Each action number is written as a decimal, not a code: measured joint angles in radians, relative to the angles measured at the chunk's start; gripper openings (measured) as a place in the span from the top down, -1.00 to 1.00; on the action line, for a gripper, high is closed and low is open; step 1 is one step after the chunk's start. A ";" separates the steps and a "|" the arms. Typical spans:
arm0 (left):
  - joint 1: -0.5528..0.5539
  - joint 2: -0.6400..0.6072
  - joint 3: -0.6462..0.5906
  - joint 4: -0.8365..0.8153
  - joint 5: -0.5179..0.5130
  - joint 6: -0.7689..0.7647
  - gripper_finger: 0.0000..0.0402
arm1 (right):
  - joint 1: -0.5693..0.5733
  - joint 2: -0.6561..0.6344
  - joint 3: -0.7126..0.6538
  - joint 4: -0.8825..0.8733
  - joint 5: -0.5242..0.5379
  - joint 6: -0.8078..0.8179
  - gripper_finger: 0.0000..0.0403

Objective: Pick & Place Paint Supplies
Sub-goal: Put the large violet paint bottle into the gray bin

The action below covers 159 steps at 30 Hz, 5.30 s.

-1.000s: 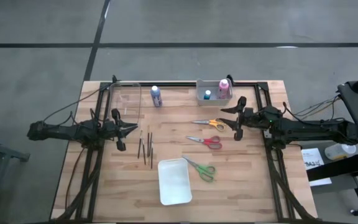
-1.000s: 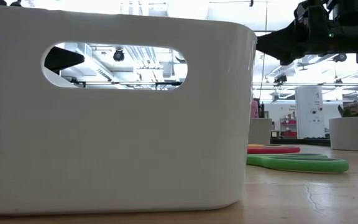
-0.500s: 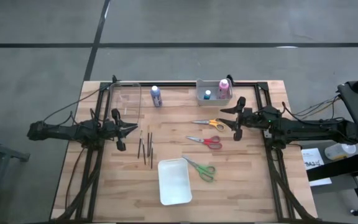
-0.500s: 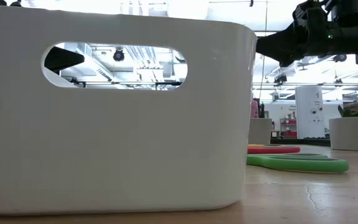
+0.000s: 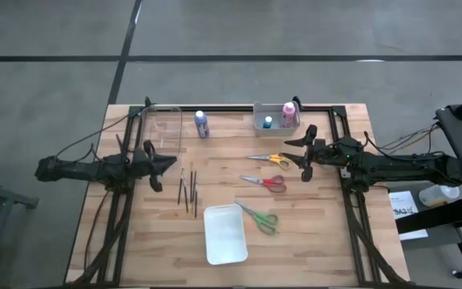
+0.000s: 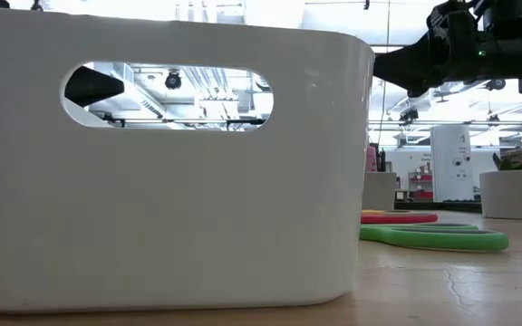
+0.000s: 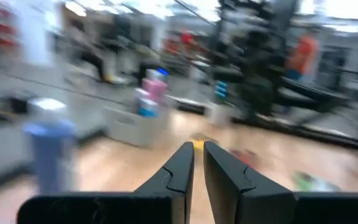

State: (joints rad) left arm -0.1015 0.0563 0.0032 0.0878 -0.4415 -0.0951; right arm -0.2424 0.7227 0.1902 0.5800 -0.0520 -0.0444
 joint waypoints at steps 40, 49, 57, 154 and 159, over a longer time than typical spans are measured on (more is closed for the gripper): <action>0.461 1.184 0.782 -0.180 -0.124 -0.257 -0.64 | 0.000 0.000 0.000 0.000 0.000 0.000 0.04; 0.528 1.308 0.857 -0.172 -0.156 -0.233 -0.76 | 0.000 0.000 0.000 0.000 0.000 0.000 0.04; 0.554 1.374 0.857 -0.159 -0.168 -0.240 -0.76 | 0.000 0.000 0.000 0.000 0.000 0.000 0.04; 0.526 1.780 1.415 0.064 0.100 -0.041 0.40 | 0.000 0.000 0.000 0.000 0.000 0.000 0.04; 0.524 1.864 1.530 0.023 0.137 -0.038 0.40 | 0.000 0.000 0.000 0.000 0.000 0.000 0.04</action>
State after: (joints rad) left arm 0.4229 1.9204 1.5332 0.1112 -0.3047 -0.1332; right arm -0.2424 0.7223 0.1898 0.5800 -0.0521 -0.0448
